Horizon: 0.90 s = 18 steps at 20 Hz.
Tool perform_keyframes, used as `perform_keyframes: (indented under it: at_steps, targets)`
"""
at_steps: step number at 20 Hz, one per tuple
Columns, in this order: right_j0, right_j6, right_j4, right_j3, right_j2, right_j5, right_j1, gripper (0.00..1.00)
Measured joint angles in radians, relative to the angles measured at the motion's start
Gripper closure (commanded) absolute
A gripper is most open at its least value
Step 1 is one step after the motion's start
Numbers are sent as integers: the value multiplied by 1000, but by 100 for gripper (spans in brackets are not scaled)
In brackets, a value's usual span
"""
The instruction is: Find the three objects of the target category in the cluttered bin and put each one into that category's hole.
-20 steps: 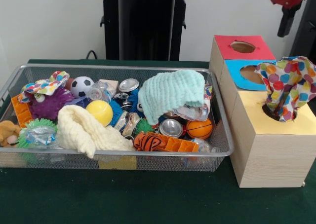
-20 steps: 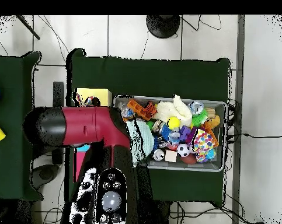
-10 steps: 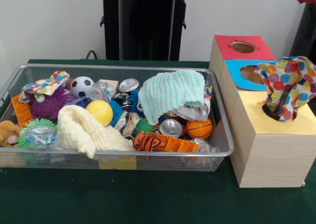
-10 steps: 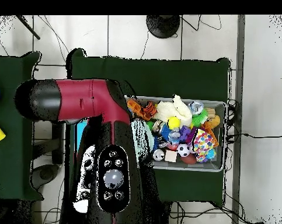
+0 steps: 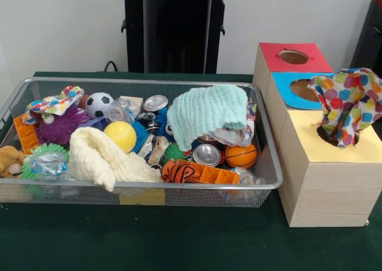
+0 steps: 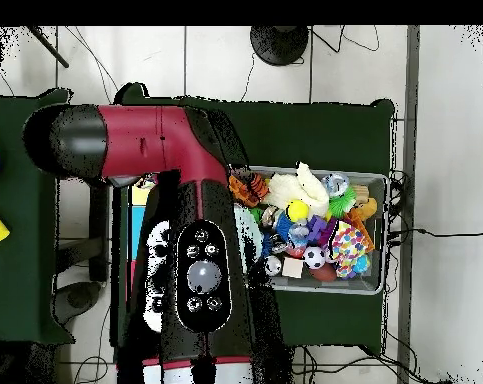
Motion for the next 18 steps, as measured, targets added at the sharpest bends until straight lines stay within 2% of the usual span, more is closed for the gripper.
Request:
perform_keyframes:
  at_steps: [6,18]
  targets:
    - [-20,0,-14,-1,0,2,1,100]
    - [-59,0,-107,24,-1,34,-29,100]
